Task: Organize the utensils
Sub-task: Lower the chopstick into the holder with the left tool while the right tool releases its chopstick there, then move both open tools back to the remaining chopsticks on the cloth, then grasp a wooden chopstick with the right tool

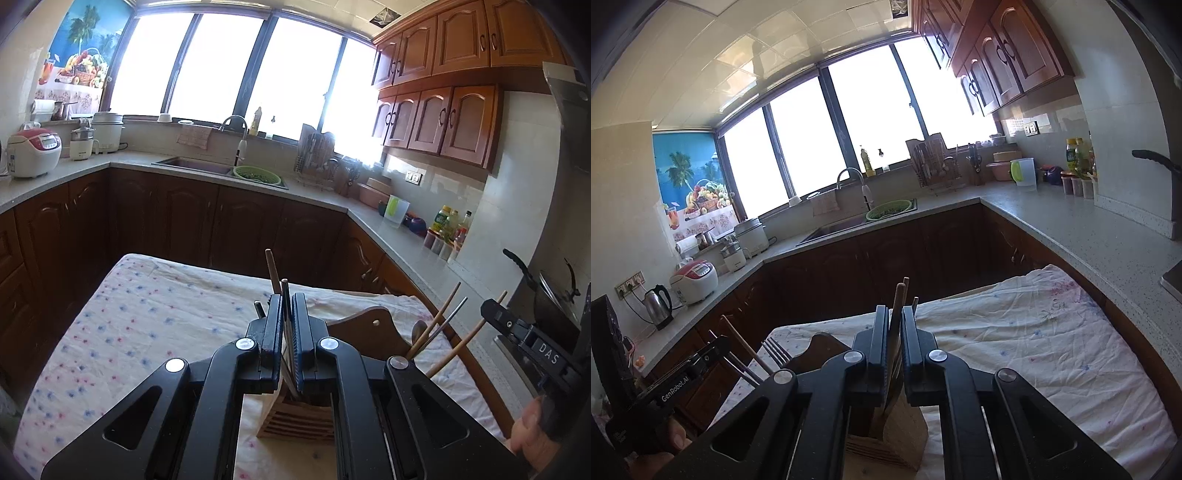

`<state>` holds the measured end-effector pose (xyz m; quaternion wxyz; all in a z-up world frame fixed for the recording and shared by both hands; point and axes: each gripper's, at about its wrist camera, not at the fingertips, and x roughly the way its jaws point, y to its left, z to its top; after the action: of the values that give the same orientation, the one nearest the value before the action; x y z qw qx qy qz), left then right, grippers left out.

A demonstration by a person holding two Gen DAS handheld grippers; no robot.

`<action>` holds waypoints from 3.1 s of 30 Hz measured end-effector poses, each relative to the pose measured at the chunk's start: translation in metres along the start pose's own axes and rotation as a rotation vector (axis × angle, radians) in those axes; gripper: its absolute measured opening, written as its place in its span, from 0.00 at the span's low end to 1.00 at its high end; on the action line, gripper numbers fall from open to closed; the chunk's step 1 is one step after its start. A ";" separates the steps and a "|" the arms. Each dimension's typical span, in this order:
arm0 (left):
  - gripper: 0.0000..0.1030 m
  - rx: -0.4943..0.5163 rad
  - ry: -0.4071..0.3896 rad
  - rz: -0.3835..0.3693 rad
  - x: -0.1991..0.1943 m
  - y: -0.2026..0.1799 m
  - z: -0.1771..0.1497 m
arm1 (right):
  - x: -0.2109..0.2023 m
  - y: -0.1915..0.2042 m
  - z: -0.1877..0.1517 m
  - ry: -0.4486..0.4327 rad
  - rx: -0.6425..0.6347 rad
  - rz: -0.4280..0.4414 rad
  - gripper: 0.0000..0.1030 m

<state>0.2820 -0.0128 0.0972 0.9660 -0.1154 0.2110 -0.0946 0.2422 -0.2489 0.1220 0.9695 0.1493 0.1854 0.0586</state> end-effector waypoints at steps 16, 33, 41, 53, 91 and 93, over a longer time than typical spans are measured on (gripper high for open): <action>0.50 -0.033 0.005 -0.034 -0.025 -0.007 0.005 | -0.013 -0.009 0.004 -0.027 0.048 0.051 0.50; 0.66 -0.090 0.075 -0.053 -0.091 -0.004 -0.056 | -0.100 -0.048 -0.036 -0.051 0.143 0.013 0.72; 0.66 -0.100 0.192 -0.043 -0.093 -0.002 -0.102 | -0.119 -0.071 -0.088 0.060 0.178 -0.036 0.72; 0.66 -0.081 0.336 -0.036 -0.085 -0.008 -0.154 | -0.126 -0.080 -0.154 0.210 0.171 -0.074 0.72; 0.66 -0.052 0.494 -0.021 -0.028 -0.017 -0.172 | -0.039 -0.063 -0.190 0.538 0.096 -0.029 0.08; 0.66 -0.042 0.500 -0.026 -0.023 -0.022 -0.172 | -0.031 -0.065 -0.183 0.530 0.111 -0.032 0.11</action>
<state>0.1851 -0.0600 -0.0400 0.8798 -0.1112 0.4440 -0.1281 0.1483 -0.2666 -0.0497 0.8783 0.1787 0.4380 0.0699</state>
